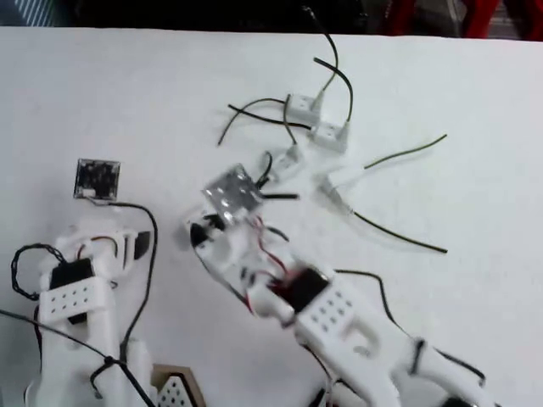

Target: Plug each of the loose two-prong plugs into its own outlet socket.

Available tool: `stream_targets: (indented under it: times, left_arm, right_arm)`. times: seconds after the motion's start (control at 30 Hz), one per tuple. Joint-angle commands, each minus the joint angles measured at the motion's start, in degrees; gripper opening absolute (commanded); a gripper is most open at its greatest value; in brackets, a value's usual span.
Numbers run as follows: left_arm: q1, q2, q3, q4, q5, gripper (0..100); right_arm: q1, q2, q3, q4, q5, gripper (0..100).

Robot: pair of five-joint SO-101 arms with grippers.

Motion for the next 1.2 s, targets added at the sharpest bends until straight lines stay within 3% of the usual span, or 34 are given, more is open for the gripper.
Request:
stream_targets:
  times: [0.0, 0.37, 1.17]
  left_arm:
    - [-1.36, -1.19, -0.35, -1.14, 0.44, 32]
    - [-1.36, -1.19, -0.35, -1.14, 0.18, 33]
    - [-1.36, -1.19, -0.26, -1.14, 0.09, 32]
  right_arm:
    - [-0.31, 10.68, -9.23, -0.40, 0.09, 1.7]
    - [-0.84, 32.84, -24.18, -0.40, 0.53, 1.7]
    - [2.15, 43.21, -26.37, -0.40, 3.25, 1.7]
